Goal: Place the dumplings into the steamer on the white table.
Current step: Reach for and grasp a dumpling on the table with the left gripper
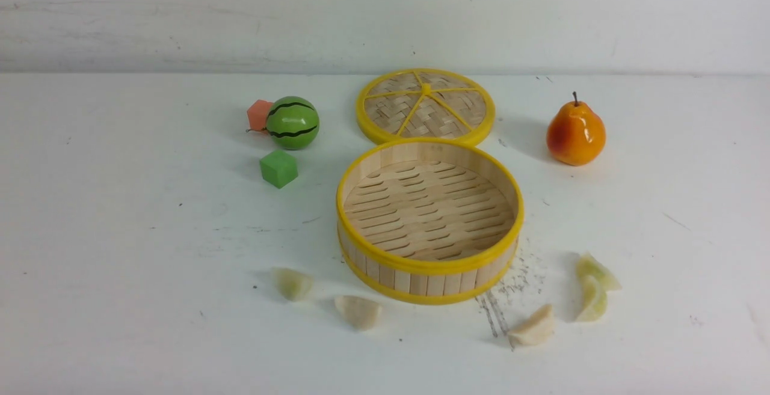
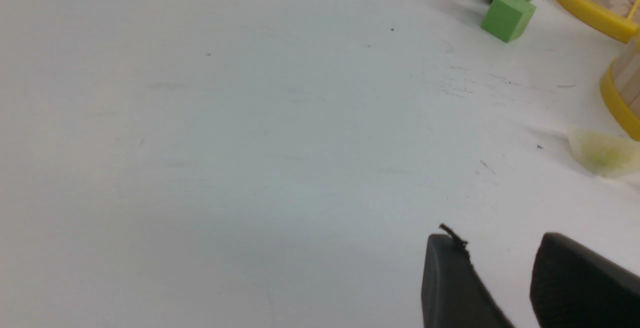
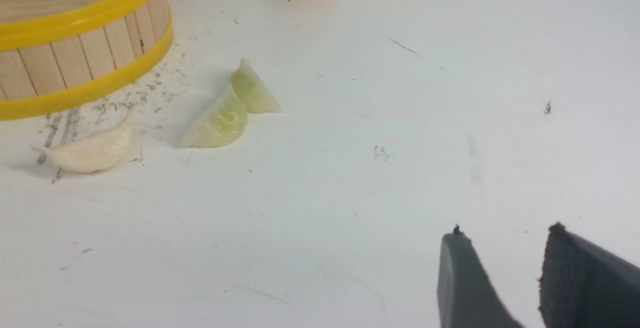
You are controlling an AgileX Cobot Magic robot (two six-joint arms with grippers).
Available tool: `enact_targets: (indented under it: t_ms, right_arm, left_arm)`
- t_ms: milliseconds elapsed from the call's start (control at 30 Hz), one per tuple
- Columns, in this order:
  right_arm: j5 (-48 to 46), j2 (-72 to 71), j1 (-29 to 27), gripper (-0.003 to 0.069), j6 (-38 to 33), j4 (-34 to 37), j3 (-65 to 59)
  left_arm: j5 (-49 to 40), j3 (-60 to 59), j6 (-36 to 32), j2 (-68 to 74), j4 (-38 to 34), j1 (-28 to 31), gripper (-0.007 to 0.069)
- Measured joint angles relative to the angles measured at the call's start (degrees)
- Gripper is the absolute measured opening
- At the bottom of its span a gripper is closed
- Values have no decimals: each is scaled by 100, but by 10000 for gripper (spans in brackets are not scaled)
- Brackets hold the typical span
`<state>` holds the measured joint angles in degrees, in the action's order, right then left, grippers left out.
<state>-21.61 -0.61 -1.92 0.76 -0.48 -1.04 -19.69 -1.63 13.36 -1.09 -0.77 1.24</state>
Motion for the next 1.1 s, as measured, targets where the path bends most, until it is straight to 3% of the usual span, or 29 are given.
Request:
enact_targets:
  t_ms: [300,333,433,567,667,700,733,867,1000,1100]
  right_arm:
    - [0,0,0,240,0,97,0]
    - [5,0,0,240,0,212,0]
    - [5,0,0,240,0,643,0]
    - [29,0,0,240,297,1996,-13]
    - [29,0,0,240,785,3235,-48]
    - [29,0,0,240,1032,3946,-51]
    - [96,0,0,240,1155,4444,-51]
    - [598,0,0,240,1285,5359,-51]
    - [974,0,0,240,1305,5584,-51]
    - [1351,0,0,240,1323,5668,-51]
  left_arm:
    - [470,0,12,0,-1732,0,237]
    - [494,0,85,0,-2505,0,237]
    - [528,0,255,0,-3840,0,237]
    - [620,0,307,0,-5239,0,237]
    - [686,0,307,0,-5912,0,237]
    - [715,0,307,0,-6261,0,237]
    - [735,0,307,0,-6472,0,237]
    - [728,0,307,0,-6975,0,237]
    - [473,61,-30,0,-7091,0,237]
    - [-37,516,-1076,0,-7097,0,237]
